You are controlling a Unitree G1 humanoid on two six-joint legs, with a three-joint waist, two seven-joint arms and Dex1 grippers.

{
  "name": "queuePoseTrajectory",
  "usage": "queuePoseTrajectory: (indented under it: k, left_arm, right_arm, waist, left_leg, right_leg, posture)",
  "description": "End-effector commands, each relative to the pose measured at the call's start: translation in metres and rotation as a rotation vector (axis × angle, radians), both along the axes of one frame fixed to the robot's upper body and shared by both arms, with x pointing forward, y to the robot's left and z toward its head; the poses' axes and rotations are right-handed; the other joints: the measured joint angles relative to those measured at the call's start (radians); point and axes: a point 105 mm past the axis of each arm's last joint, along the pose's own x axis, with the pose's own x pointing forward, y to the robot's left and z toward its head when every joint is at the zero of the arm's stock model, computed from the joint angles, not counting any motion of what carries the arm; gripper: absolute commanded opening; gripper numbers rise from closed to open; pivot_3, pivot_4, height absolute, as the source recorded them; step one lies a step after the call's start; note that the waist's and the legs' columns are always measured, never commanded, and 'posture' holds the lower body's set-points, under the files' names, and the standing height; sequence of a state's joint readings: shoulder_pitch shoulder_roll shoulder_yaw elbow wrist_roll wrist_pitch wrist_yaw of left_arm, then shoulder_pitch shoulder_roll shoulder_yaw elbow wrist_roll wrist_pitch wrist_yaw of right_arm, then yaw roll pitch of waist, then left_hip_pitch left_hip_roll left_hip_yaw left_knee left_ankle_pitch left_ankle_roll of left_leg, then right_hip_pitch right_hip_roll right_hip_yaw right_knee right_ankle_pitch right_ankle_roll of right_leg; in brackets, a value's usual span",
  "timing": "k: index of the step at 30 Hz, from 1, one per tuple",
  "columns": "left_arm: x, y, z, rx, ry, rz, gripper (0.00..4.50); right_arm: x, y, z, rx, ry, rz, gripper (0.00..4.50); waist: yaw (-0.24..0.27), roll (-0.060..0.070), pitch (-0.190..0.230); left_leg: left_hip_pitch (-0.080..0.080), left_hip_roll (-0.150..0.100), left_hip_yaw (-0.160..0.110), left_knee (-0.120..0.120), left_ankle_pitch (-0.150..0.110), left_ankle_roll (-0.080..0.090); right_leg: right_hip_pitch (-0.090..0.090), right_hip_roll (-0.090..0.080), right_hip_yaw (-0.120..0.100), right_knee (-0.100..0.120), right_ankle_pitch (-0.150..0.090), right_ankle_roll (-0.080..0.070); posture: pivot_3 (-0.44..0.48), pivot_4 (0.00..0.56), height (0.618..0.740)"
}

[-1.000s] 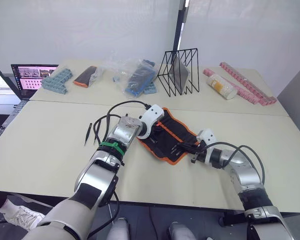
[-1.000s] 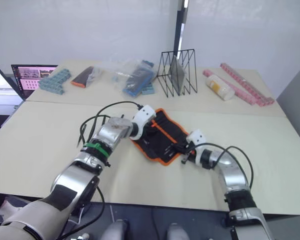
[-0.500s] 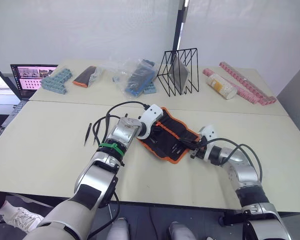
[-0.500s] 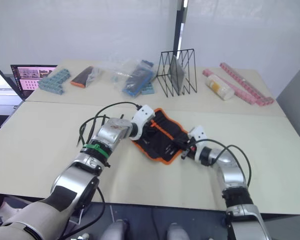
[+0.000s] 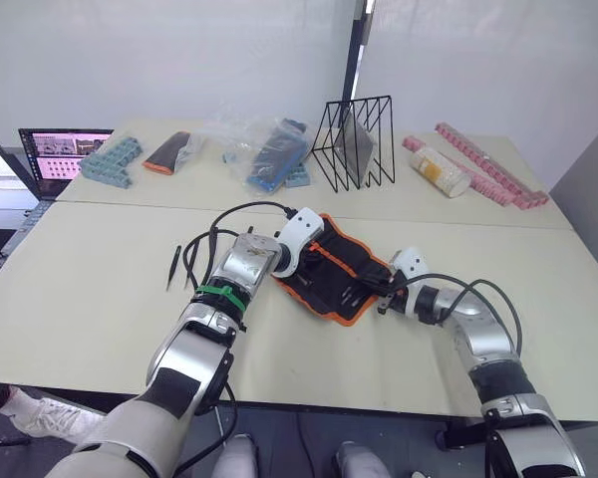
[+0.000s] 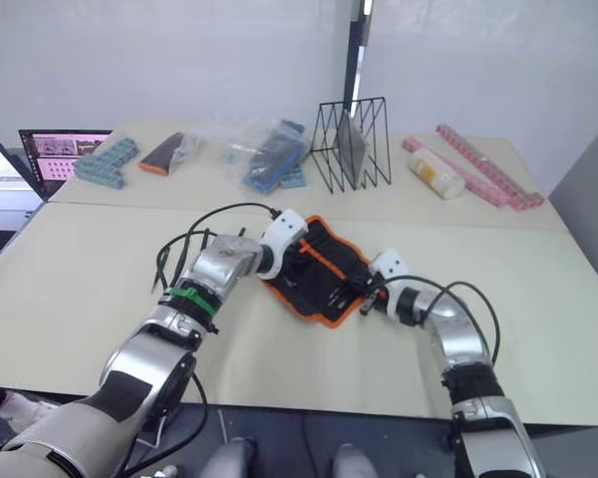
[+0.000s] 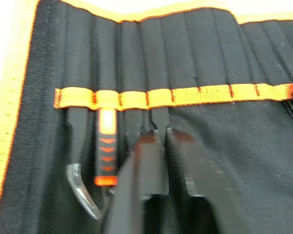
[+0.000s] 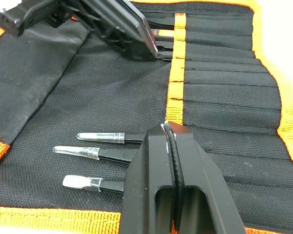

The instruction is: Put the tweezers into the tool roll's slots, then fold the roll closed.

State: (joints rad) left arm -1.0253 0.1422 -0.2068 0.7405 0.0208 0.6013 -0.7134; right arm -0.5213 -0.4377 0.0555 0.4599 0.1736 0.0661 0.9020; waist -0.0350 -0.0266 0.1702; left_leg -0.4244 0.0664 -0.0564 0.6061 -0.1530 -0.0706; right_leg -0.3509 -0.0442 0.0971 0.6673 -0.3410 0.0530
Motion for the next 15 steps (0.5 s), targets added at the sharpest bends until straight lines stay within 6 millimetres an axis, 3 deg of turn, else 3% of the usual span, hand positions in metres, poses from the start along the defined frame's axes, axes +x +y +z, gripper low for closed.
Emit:
queuePoseTrajectory:
  k: [1, 6, 12, 15]
  left_arm:
    - [0.0, 0.015, 0.014, 0.003, -0.004, 0.024, 1.93]
    - [-0.016, 0.039, 0.047, -0.012, -0.009, -0.005, 3.56]
    - [-0.043, 0.081, 0.07, 0.02, -0.101, -0.019, 3.56]
    - [-0.05, 0.119, 0.079, -0.001, -0.243, 0.067, 3.56]
  right_arm:
    - [-0.001, -0.007, -0.019, -0.038, 0.062, -0.03, 0.0]
    - [0.001, -0.006, -0.016, -0.026, 0.051, -0.026, 0.0]
    - [0.004, -0.006, -0.012, -0.01, 0.037, -0.027, 0.0]
    - [0.004, -0.006, -0.011, -0.01, 0.036, -0.017, 0.0]
  waist:
    - [-0.005, 0.0, 0.0]
    - [-0.013, 0.0, 0.0]
    - [-0.007, 0.0, 0.0]
    - [-0.009, 0.001, 0.0]
  left_leg:
    - [0.0, 0.0, 0.0, 0.0, 0.0, 0.0]
    - [0.0, 0.0, 0.0, 0.0, 0.0, 0.0]
    - [0.001, 0.0, 0.0, 0.0, 0.0, 0.0]
    - [0.001, 0.001, 0.0, 0.0, 0.0, 0.0]
  right_leg:
    - [0.0, 0.0, 0.0, 0.0, 0.0, 0.0]
    - [-0.001, 0.0, 0.0, 0.004, 0.0, 0.0]
    - [0.0, 0.0, 0.0, 0.005, 0.0, 0.0]
    - [0.0, 0.0, 0.0, 0.005, 0.0, 0.0]
  posture:
    - [0.0, 0.15, 0.735]
    - [0.0, 0.15, 0.735]
    - [0.0, 0.15, 0.735]
    - [0.0, 0.15, 0.735]
